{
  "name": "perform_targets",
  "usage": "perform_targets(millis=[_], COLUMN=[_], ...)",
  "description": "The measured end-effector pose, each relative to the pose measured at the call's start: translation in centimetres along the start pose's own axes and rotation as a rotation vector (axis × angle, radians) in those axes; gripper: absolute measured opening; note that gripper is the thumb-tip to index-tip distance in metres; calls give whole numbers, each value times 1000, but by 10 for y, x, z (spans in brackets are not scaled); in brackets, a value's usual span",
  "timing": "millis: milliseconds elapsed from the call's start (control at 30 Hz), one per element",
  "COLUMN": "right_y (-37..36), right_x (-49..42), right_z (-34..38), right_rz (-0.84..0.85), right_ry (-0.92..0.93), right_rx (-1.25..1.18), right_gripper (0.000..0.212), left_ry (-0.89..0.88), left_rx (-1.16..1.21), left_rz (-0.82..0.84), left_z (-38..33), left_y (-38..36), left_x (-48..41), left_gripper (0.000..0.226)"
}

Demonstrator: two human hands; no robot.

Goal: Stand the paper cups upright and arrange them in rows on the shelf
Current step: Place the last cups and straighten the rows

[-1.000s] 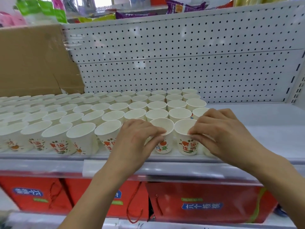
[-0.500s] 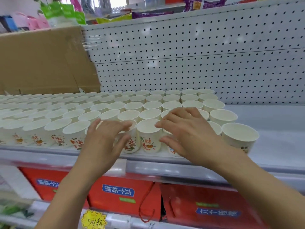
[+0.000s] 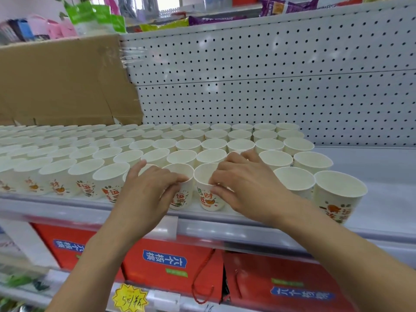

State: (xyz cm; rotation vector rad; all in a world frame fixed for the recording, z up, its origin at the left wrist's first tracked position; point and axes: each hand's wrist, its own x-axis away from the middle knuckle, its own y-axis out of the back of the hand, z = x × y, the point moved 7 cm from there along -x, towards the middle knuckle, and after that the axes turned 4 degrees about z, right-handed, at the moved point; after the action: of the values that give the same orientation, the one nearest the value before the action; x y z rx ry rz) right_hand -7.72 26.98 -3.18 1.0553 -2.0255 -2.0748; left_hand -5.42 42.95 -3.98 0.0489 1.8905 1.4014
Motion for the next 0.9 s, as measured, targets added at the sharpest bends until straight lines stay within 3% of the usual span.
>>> perform_targets(millis=[133,267,467,633,900], right_y=[21,44,36,51,41], right_x=[17,58,87,100,110], right_z=[-20,-58,-62,-68,-80], right_rz=[-116,-193,-152,-209,-158], right_ry=[-62,-160,-171,-226,-261], right_rx=[-99,-109,-39,-23,32], right_gripper=[47,42,36,48,21], left_ry=[-24,-91,-160,-233,-281], left_rx=[89,181,156,197,162], left_rz=[-30,-78,-15,-11,34], left_z=[-5,-28,-57,-91,-106], left_y=[5,11,-7,-9,-27], left_x=[1,-3,-14,-20,-28], left_gripper=[39,42,39,42,29])
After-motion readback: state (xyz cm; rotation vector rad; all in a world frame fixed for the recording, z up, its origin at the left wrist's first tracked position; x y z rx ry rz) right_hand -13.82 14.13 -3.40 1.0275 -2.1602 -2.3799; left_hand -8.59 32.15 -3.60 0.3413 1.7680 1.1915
